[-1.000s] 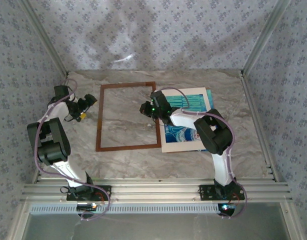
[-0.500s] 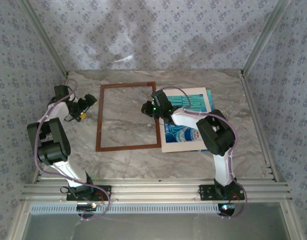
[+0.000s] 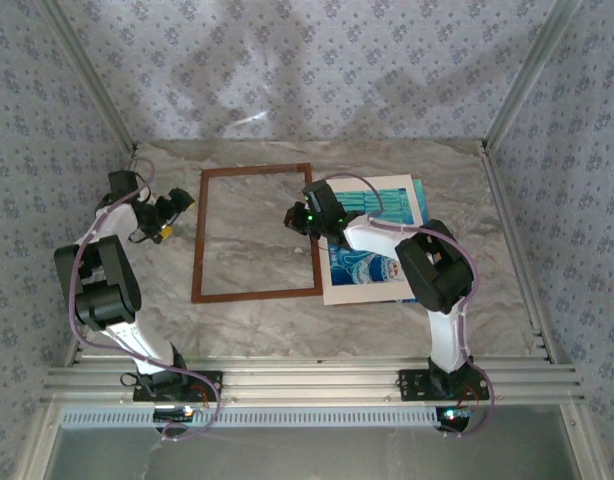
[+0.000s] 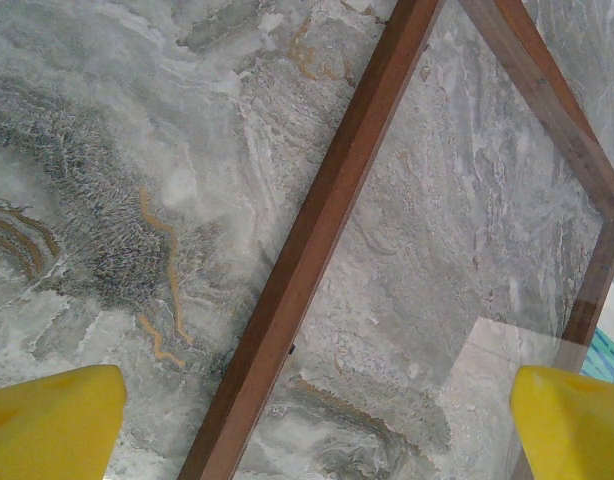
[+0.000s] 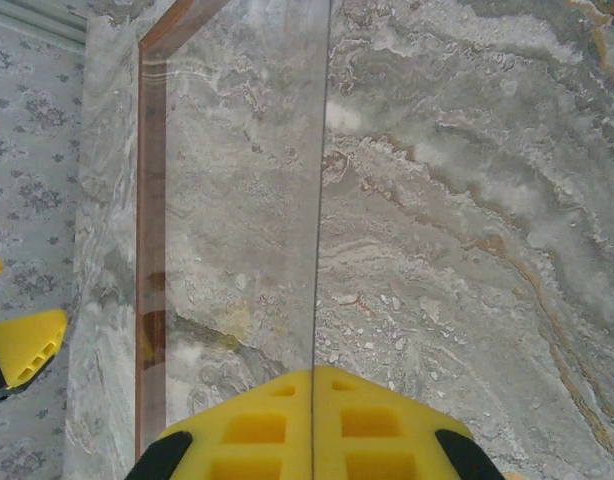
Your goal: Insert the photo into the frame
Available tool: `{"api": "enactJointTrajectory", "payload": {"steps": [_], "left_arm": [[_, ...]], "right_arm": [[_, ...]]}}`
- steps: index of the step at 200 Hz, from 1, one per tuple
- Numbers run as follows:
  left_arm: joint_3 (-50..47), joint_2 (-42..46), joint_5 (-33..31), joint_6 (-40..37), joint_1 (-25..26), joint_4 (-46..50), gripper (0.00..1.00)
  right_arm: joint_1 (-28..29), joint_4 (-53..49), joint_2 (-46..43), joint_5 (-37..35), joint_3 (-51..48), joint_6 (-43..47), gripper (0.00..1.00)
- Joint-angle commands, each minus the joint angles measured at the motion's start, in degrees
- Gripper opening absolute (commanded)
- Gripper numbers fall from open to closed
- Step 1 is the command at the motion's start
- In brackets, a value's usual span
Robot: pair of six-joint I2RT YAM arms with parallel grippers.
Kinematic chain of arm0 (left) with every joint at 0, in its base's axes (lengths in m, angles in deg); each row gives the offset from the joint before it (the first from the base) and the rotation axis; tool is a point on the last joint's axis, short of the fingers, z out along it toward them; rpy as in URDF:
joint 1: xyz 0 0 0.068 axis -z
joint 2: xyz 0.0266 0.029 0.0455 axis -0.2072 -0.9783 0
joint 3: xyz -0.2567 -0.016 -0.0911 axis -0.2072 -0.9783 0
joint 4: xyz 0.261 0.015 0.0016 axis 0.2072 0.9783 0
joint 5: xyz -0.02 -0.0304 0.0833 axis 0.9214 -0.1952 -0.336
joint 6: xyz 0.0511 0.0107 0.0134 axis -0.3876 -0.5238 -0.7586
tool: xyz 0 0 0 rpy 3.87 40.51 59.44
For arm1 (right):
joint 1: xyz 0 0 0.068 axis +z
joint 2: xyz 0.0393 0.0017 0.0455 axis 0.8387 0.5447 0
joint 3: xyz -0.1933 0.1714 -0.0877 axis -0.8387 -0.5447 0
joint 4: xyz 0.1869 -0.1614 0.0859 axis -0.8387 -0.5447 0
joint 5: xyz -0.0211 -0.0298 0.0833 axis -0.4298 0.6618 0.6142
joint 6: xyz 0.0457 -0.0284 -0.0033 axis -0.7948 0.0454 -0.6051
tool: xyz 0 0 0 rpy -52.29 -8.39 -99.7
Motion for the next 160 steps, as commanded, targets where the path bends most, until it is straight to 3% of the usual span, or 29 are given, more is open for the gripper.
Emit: {"api": "enactJointTrajectory", "payload": {"steps": [1,160], "left_arm": [[1.1,-1.0,1.4,-1.1,0.4,1.1,0.99],[1.2,-1.3,1.8,-1.1,0.5,1.2,0.98]], "right_arm": [[0.4,-1.5,-2.4,-1.4,0.9,0.7,0.0],[1.1,-2.4,-2.8,-2.7,1.1,1.1,0.0]]}}
